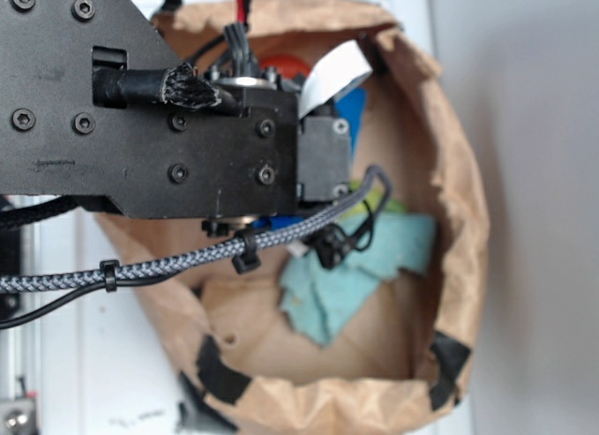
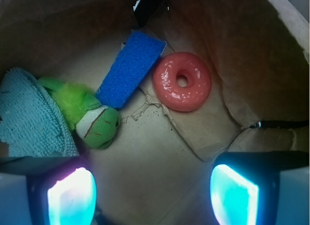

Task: Grab the blue sponge.

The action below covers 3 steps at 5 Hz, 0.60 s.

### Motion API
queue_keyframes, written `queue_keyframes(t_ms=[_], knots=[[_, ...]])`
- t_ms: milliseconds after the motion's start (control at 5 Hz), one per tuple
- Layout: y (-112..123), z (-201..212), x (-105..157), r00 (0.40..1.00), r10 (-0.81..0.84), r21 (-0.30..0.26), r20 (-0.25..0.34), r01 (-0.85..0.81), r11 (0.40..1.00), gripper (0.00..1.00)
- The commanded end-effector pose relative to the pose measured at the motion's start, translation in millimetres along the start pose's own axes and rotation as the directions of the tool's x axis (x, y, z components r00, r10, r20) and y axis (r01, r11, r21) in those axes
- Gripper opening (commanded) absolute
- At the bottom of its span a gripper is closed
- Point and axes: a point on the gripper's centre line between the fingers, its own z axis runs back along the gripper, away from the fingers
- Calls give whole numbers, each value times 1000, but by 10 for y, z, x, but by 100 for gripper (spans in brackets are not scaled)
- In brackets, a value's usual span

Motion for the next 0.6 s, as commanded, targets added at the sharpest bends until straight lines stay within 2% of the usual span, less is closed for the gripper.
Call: queue_keyframes(t_ms=[0,200,400], knots=[[23,-197,136,940,338,-31,-35,-339,940,100],[-28,-355,164,914,401,-28,-58,-403,915,100],[-65,-494,249,898,436,-15,-56,-438,899,100]])
